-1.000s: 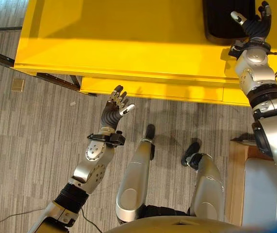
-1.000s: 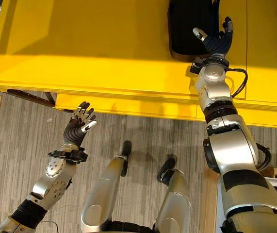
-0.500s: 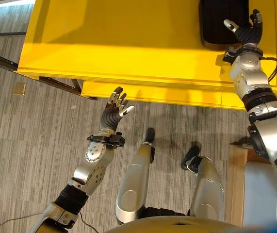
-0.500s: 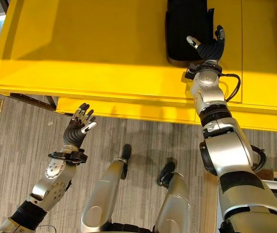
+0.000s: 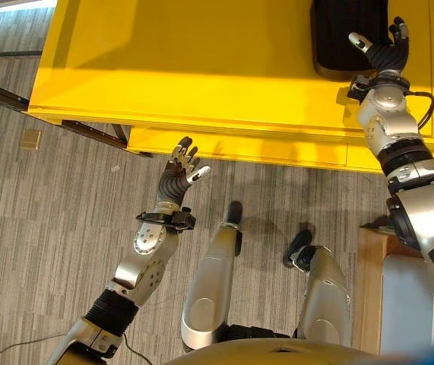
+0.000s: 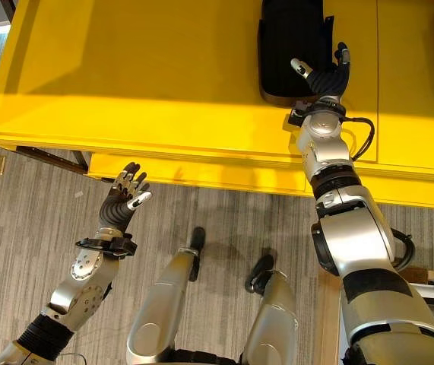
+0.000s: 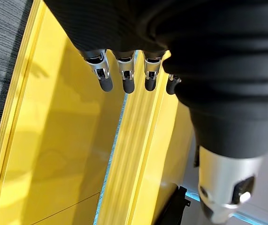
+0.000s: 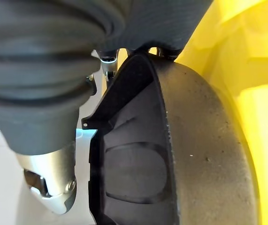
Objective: Move parts from the plastic box to the shelf.
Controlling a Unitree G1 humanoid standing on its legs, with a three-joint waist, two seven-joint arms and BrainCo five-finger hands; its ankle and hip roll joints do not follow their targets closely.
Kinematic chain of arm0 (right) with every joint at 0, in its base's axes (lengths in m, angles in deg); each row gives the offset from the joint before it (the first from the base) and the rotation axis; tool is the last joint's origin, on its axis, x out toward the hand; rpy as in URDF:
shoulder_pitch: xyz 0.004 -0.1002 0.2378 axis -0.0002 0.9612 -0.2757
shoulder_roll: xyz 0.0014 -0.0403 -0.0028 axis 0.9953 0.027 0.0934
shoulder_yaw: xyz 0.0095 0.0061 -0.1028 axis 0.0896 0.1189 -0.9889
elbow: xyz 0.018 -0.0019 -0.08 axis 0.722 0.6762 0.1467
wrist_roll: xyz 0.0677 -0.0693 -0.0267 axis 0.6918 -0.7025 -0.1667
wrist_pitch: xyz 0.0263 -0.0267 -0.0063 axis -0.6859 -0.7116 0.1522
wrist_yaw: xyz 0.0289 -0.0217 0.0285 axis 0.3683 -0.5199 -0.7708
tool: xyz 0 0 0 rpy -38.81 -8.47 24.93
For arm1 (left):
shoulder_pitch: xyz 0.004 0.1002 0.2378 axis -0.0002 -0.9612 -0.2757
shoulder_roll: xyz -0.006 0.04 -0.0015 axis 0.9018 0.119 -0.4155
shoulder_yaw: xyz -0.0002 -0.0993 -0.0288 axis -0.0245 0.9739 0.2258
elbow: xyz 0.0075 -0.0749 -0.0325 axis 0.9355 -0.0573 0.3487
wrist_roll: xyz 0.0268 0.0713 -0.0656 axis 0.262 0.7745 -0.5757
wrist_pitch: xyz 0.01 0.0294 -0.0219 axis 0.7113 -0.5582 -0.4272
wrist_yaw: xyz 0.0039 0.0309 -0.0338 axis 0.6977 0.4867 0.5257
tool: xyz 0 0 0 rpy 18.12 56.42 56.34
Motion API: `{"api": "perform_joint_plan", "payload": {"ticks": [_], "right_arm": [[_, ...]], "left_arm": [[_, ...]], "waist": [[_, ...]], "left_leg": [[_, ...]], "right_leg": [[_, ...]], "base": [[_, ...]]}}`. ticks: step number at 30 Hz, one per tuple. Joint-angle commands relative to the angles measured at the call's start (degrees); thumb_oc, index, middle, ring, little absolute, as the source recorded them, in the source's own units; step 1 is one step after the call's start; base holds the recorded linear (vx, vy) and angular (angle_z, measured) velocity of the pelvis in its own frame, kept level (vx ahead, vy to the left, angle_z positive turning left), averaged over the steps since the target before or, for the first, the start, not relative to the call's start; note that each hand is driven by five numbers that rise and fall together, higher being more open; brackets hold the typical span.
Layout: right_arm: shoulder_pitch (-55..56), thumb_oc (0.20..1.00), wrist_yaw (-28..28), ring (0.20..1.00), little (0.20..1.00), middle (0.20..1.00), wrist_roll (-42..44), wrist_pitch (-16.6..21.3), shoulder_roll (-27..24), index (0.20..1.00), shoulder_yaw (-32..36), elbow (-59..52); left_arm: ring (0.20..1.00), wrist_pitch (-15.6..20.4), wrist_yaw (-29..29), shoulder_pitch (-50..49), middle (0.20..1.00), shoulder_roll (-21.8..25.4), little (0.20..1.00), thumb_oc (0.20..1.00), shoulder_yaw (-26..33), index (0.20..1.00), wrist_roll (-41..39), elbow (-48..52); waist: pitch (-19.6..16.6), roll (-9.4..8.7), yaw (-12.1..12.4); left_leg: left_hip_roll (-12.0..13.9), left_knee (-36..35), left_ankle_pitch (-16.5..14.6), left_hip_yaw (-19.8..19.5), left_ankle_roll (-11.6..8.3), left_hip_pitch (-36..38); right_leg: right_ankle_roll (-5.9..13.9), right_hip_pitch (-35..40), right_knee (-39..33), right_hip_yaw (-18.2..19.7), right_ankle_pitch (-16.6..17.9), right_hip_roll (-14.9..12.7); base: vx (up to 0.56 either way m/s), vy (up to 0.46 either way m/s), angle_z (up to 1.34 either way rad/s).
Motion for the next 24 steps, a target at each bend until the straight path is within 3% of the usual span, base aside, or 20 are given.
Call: {"api": "perform_joint_plan", "payload": {"ticks": [1, 12, 14, 24], "right_arm": [[1.1, 1.000, -1.5, 1.000, 1.000, 1.000, 1.5, -0.4, 2.0, 1.000, -0.3, 0.6], [1.5, 1.000, 0.2, 1.000, 1.000, 1.000, 0.8, 0.4, -0.6, 1.000, 0.6, -2.7], [1.9, 1.000, 1.5, 1.000, 1.000, 1.000, -0.1, 2.0, -3.9, 1.000, 0.9, -9.8], [6.4, 1.000, 3.0, 1.000, 1.000, 1.000, -4.6, 3.3, -5.8, 1.000, 2.6, -24.4]], "left_arm": [[1.000, 2.6, -0.1, -0.5, 1.000, 0.6, 1.000, 1.000, 1.5, 1.000, 0.8, 2.3], [1.000, 2.7, 0.1, -0.8, 1.000, 0.6, 1.000, 1.000, 1.8, 1.000, 0.9, 2.3], [1.000, 2.8, 0.1, -1.2, 1.000, 0.8, 1.000, 1.000, 2.3, 1.000, 0.8, 2.5], [1.000, 2.6, -0.1, -2.3, 1.000, 0.9, 1.000, 1.000, 3.6, 1.000, 1.2, 2.8]], "waist": [[1.9, 0.01, 2.0], [1.9, -0.33, 1.5], [1.9, -0.94, 0.8], [1.9, -1.45, -0.2]], "left_leg": [[1.2, 1.5, -1.2, 0.0, -0.97, -2.5], [1.4, 1.5, -1.3, 0.1, -0.98, -2.4], [1.5, 1.7, -1.5, 0.2, -1.03, -2.2], [1.7, 2.5, -1.7, 0.5, -1.12, -2.2]], "right_leg": [[4.18, 6.0, 2.3, 3.3, -3.9, 0.4], [4.13, 5.9, 2.5, 3.5, -3.9, 0.5], [4.06, 6.0, 2.6, 3.9, -4.0, 0.6], [3.91, 5.7, 3.3, 4.3, -4.3, 0.5]], "base": [[0.00, 0.000, 0.00], [0.00, 0.000, 0.00], [0.00, 0.000, 0.00], [0.00, -0.001, -0.01]]}}
